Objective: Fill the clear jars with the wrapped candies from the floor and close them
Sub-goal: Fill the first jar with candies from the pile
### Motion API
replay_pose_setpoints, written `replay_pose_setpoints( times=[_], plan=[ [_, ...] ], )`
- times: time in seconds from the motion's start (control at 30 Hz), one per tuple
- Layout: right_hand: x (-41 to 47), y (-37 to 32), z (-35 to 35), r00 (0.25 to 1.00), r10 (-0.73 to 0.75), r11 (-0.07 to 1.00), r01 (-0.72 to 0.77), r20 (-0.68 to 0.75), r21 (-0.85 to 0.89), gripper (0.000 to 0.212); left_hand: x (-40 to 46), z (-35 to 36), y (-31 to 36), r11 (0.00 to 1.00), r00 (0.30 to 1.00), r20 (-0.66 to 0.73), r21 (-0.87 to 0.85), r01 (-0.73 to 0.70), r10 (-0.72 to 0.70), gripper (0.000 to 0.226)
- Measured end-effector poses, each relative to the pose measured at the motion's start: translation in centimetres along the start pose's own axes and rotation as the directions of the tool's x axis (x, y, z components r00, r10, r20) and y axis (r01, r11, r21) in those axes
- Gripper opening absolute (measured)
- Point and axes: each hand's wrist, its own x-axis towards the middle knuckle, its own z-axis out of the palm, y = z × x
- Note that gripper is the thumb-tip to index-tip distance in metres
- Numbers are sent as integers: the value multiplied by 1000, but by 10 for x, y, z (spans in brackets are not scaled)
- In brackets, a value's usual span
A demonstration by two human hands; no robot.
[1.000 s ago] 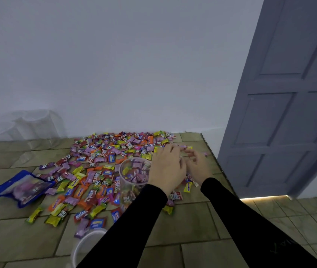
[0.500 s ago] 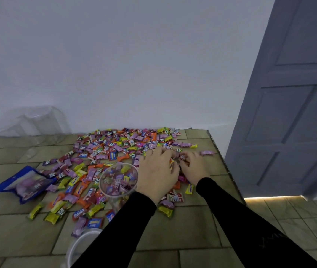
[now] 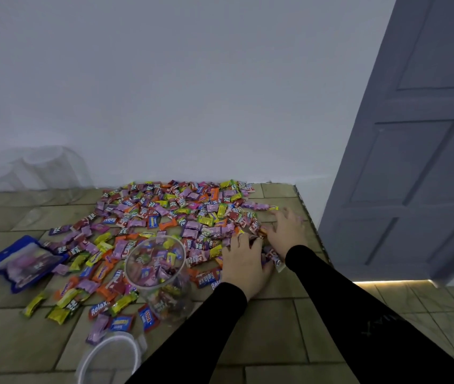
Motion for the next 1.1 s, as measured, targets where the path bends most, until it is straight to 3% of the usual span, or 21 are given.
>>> replay_pose_setpoints(
  times=[0.07,0.13,0.27,0.37,0.43,0.5,0.6,0.7,0.87,0.97,1.1],
  plan=[
    [6,4,-1,999,23,999,-21,30,-39,55,6,8,5,1000,999,30,7,-14,13,76],
    [14,10,0,997,19,999,-16,70,-47,59,11,16,9,1000,998,59,6,-24,24,80],
    [27,20,6,976,-177,982,166,124,90,53,19,21,17,1000,997,81,21,3,-5,96],
    [29,18,9,936,-349,934,343,46,98,41,24,24,16,995,996,-67,70,72,-67,69],
    [37,15,10,928,-358,933,358,-100,-22,36,32,27,11,989,991,-78,97,113,-106,53],
    [47,11,11,934,-322,945,307,-153,-111,42,39,29,5,984,983,-112,86,155,-145,53],
    [60,8,17,967,-249,966,252,58,-51,58,45,34,-3,967,965,-149,104,231,-214,58],
    [61,4,30,928,-322,943,331,185,-20,53,48,37,-10,948,940,-166,63,311,-297,55],
    [62,3,28,908,-409,913,408,92,33,37,53,35,-22,958,923,-254,-67,280,-288,43],
    [50,-5,22,918,-379,922,363,120,135,42,54,30,-22,945,908,-263,-60,323,-327,45],
    [20,-14,35,933,-314,939,333,174,-87,61,47,33,-22,916,895,-209,-5,401,-393,44]
  ],
)
